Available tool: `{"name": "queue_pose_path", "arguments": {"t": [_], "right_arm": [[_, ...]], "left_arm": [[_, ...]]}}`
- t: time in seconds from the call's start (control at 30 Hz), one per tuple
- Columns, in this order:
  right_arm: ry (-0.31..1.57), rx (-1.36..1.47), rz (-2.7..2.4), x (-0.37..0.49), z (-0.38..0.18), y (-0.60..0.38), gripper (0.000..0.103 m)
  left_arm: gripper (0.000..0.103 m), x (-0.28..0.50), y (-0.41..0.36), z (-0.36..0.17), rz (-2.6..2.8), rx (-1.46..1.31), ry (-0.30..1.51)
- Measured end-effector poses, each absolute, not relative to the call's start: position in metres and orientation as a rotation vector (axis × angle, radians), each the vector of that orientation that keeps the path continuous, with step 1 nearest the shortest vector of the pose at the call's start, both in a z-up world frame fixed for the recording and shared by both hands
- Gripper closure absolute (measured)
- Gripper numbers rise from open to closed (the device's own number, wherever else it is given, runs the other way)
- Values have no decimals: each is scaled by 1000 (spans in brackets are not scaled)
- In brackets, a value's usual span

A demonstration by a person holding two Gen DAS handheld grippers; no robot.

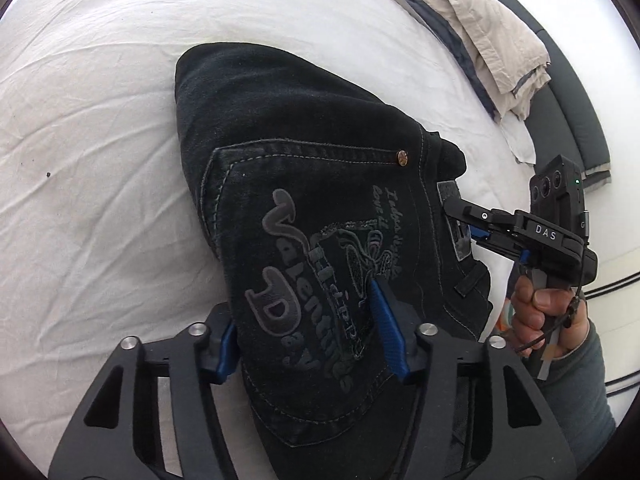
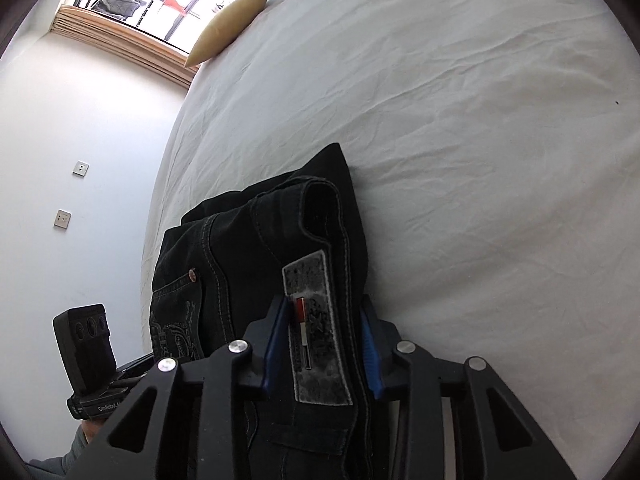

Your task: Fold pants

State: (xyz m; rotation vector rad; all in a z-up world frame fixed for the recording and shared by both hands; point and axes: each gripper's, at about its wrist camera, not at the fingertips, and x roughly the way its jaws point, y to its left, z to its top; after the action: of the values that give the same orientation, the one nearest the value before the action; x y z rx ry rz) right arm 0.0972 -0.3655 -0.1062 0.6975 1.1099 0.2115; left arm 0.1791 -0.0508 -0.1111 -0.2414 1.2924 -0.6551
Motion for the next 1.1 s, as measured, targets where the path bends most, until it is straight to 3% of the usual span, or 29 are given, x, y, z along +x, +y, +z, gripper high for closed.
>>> {"name": "queue_pose_path", "arguments": {"t": [0.1,0.23,0.47,0.7,0.87,0.97,1.03,1.1], "right_arm": [[1093,587,192,97,-89,-346,81],[1038,499,187,97,-57,-330,85],[900,444,246,137,-7,-318,85],[902,430,276,235,-19,-306,85],[962,463,252,281,-66,-306,85],[983,487,224,284,-89,-317,81],[980,494,212,280,-99,-317,67],[958,521,214,277,-103,-320,62]], "left_arm": [[71,179,-53,-102,-683,-202,1265],[77,183,-51,-89,-686,-194,1244],[77,224,-25,-29,-683,-164,1076],[76,318,-8,-29,-602,-78,1016],[70,370,13,-71,-555,-91,1091],[57,379,19,-90,-551,-90,1087],[42,379,20,-97,-534,-86,1075],[39,377,23,-101,-531,-102,1060]]}}
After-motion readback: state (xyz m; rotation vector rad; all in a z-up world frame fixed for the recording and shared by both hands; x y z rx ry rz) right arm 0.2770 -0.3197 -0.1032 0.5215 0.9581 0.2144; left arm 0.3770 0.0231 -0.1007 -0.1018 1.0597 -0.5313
